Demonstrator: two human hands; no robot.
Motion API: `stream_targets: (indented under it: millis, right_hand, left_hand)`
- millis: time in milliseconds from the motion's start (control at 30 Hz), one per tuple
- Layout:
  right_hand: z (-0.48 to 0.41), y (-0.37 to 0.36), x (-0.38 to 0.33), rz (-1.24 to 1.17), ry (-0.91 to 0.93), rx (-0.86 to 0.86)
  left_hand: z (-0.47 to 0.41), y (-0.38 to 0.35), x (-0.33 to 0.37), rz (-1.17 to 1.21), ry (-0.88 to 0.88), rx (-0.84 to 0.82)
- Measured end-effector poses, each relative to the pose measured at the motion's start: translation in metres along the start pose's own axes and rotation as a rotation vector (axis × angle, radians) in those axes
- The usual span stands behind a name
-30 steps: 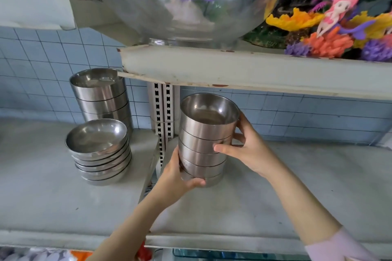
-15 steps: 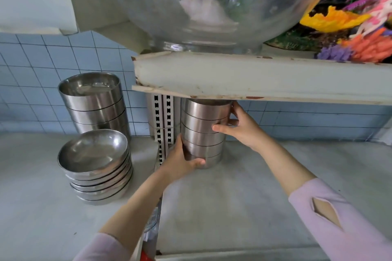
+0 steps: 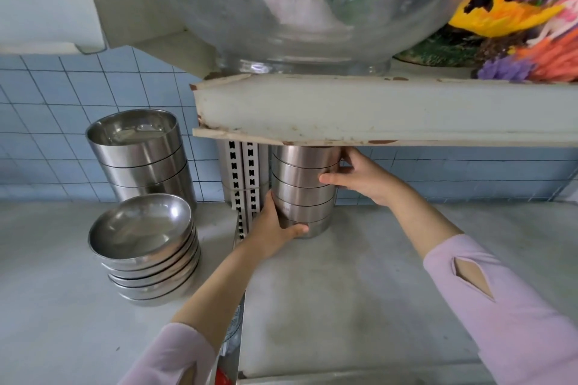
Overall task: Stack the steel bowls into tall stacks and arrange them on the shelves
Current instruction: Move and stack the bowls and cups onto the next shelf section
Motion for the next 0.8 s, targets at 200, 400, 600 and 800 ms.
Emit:
stream_targets:
  millis: [200, 400, 600, 800]
  right_hand:
    - [0.003, -0.003, 0.001, -0.076, -0.013, -0.021]
    - [0.029, -0.022, 0.005, -0.144, -0.001, 0.237]
    - [0.082, -0.034, -0.016, -0.12, 0.151, 0.485]
    - [0.093, -0.076, -0.062, -0.161, 0.272, 0.344]
  left_hand:
    - [-0.006, -0.004, -0.004, -0.057, 0.028, 0.055]
    - [0.012, -0.013, -0.005, -0.18, 0.059, 0.191]
    - [0.108, 0.019, 0.04, -0.317, -0.153, 0.404]
    - [0.186, 0.09, 0.062, -0.532, -0.428, 0.655]
Point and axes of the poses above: each hand's wrist, its own z-axis away from the middle knuckle, its own y-axis out of the back of the hand, x = y × z, the point moved 1 cm from there along -z, towards the middle knuckle, and after that the axes turned 9 degrees about y, right-handed, at the moved point
